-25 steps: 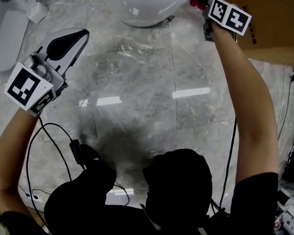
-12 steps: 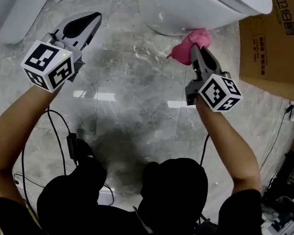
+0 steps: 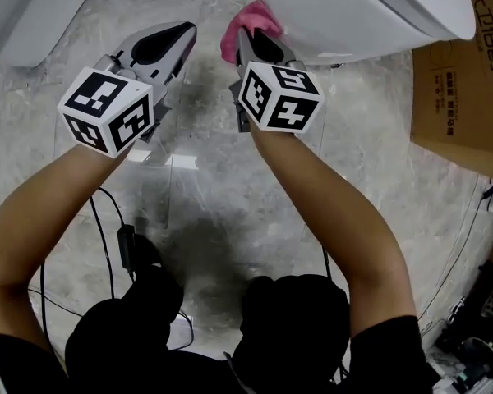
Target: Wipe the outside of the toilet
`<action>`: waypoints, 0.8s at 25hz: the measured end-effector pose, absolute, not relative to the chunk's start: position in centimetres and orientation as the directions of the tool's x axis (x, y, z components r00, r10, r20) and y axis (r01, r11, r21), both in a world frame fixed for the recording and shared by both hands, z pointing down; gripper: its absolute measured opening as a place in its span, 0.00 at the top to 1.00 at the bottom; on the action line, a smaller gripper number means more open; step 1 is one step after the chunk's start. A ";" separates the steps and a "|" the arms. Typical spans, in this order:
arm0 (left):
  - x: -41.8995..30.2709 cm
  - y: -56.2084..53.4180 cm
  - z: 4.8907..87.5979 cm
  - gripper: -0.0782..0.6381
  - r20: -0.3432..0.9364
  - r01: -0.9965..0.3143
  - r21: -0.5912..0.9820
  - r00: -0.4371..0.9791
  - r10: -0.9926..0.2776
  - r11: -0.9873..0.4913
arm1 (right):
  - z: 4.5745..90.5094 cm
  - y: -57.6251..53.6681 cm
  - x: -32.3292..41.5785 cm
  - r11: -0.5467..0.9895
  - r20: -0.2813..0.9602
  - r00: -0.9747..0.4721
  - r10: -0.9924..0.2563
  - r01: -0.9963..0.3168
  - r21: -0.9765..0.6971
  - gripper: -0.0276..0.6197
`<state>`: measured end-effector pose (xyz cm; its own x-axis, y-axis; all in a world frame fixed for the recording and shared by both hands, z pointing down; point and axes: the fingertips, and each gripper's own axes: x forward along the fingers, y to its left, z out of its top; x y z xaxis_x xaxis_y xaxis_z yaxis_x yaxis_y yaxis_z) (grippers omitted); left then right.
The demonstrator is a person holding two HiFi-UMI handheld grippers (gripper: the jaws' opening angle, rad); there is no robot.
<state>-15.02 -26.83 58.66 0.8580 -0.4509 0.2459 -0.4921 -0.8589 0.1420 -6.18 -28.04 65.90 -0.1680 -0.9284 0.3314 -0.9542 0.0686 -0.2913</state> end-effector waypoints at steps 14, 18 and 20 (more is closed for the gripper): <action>-15.4 -24.1 60.9 0.87 0.303 -0.412 0.131 0.883 -0.359 -0.902 | 69.0 -30.9 -4.6 -0.052 0.379 -0.056 -0.924 -0.962 -0.269 0.86; -14.5 -24.0 61.3 0.87 0.300 -0.405 0.151 0.888 -0.349 -0.902 | 70.5 -27.5 -2.2 -0.063 0.428 -0.062 -0.902 -0.960 -0.272 0.86; -13.8 -23.7 61.3 0.87 0.302 -0.393 0.149 0.892 -0.337 -0.907 | 71.0 -25.8 -0.9 -0.038 0.440 -0.079 -0.894 -0.967 -0.251 0.86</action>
<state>-13.84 -23.74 61.33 0.8918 -0.3368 0.3019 -0.3932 -0.9073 0.1493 -0.85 -25.76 71.04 -0.0791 -0.8943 0.4404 -0.9673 -0.0379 -0.2507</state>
